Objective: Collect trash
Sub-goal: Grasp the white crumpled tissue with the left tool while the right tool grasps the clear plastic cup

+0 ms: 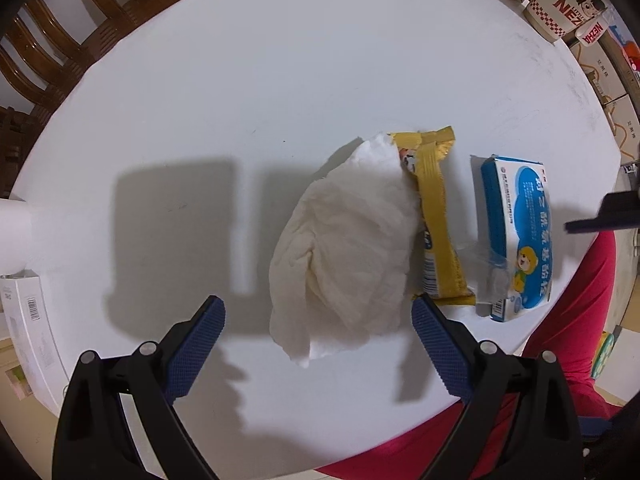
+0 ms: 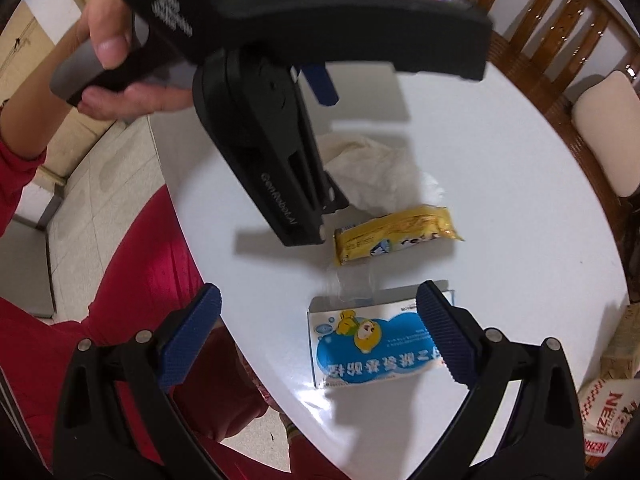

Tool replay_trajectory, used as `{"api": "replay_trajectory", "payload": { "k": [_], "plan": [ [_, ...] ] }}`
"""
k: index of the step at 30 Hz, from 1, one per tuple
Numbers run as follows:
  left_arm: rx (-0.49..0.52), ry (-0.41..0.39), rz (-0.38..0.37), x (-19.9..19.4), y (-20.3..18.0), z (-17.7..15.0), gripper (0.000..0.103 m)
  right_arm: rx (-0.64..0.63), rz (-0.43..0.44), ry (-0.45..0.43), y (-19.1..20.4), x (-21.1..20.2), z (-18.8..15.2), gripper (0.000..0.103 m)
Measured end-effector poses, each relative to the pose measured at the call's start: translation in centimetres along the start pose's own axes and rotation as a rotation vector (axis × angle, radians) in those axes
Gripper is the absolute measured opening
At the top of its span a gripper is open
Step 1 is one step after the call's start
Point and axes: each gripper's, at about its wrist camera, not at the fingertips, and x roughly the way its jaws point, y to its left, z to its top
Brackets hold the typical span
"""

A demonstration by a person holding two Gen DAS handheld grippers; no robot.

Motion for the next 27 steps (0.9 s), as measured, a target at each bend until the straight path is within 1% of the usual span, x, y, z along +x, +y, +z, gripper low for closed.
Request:
{"api": "replay_trajectory", "payload": {
  "k": [1,2,6,7,8,9,10,12,15,17,19,21,22,23,24,26,27],
  "plan": [
    [-0.001,-0.001,-0.005,0.1,0.1,0.0,0.092,-0.004,0.005,0.005,0.0,0.3,0.1,0.094],
    [-0.002,-0.001,-0.009,0.2,0.0,0.1,0.092,-0.005,0.005,0.011,-0.1,0.6,0.2,0.091],
    [-0.002,-0.003,-0.015,0.8,0.4,0.2,0.092,-0.005,0.013,0.037,-0.3,1.9,0.4,0.09],
    [-0.001,0.0,-0.015,0.9,0.4,0.3,0.092,-0.006,0.014,0.042,-0.4,2.1,0.4,0.085],
    [0.0,0.002,-0.017,1.0,0.8,1.2,0.092,-0.006,0.017,0.047,-0.5,2.3,0.4,0.075],
    [-0.001,0.003,-0.023,1.2,0.9,1.3,0.092,-0.007,0.017,0.057,-0.6,2.6,0.4,0.07],
    [-0.003,0.001,-0.026,1.3,1.1,1.4,0.092,-0.007,0.017,0.066,-0.6,3.0,0.5,0.067],
    [-0.008,-0.012,-0.033,1.4,1.4,1.7,0.092,-0.005,0.016,0.076,-0.7,3.5,0.7,0.067],
    [-0.016,-0.01,-0.045,1.7,1.5,2.2,0.092,-0.007,0.008,0.088,-0.8,4.3,0.8,0.067],
    [-0.017,-0.014,-0.042,1.9,1.8,2.3,0.092,-0.005,0.011,0.087,-0.9,4.6,0.8,0.059],
    [-0.02,-0.012,-0.049,2.4,2.2,2.1,0.091,-0.006,0.013,0.096,-0.8,5.0,0.9,0.055],
    [-0.02,-0.012,-0.051,2.5,2.4,1.8,0.089,-0.005,0.009,0.099,-0.8,5.3,0.9,0.052],
    [-0.019,-0.016,-0.046,2.4,2.5,1.8,0.088,-0.003,0.009,0.101,-0.8,5.4,0.9,0.047],
    [-0.018,-0.019,-0.039,2.4,2.6,1.9,0.085,-0.003,0.011,0.1,-1.0,5.4,1.0,0.038],
    [-0.016,-0.021,-0.033,2.3,2.5,1.8,0.081,0.0,0.016,0.102,-1.0,5.5,1.1,0.034],
    [-0.022,-0.027,-0.023,2.1,2.5,1.9,0.073,0.004,0.016,0.099,-0.9,5.6,1.2,0.033],
    [-0.031,-0.03,-0.016,2.0,2.7,1.9,0.065,0.003,0.014,0.096,-0.9,5.6,1.2,0.033]
  ]
}}
